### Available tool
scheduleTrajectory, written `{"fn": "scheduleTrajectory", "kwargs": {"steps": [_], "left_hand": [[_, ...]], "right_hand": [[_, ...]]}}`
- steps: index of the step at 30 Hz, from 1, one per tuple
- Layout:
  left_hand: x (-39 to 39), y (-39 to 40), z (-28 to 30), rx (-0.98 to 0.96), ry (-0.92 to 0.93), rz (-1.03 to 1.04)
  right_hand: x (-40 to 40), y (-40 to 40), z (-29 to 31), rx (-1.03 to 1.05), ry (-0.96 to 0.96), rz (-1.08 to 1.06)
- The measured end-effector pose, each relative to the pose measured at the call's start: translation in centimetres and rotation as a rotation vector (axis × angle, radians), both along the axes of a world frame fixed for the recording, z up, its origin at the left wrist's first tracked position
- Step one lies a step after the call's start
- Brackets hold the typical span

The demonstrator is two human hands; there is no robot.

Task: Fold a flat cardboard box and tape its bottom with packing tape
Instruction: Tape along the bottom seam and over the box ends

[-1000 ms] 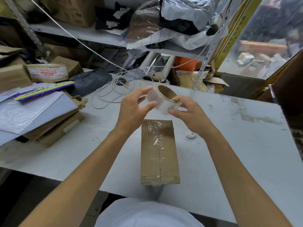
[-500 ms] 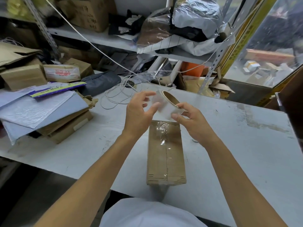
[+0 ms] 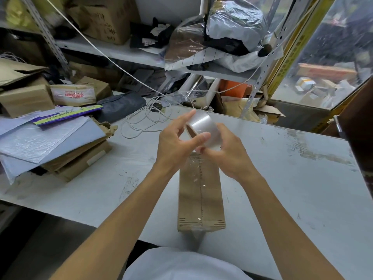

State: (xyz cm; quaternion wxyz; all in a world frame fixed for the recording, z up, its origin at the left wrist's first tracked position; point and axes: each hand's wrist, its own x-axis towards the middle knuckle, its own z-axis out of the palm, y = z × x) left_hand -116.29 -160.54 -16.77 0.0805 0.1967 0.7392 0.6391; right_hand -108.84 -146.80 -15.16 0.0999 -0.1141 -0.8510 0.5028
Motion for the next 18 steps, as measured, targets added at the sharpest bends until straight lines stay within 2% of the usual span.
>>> {"fn": "scheduleTrajectory", "kwargs": {"steps": [4,12,18], "left_hand": [[0.3,-0.3,0.2,-0.094,0.192,0.017],[0.6,-0.8,-0.2,-0.058,0.264,0.014],[1.9,-0.1,-0.4,-0.07,0.47,0.276]], "right_hand": [[0.1,-0.2,-0.6,-0.058,-0.016,-0.027],[0.4,-0.2,-0.7,-0.019,-0.028,-0.026],[0.1,-0.4,-0.5,0.04,-0.014,-0.068]]}}
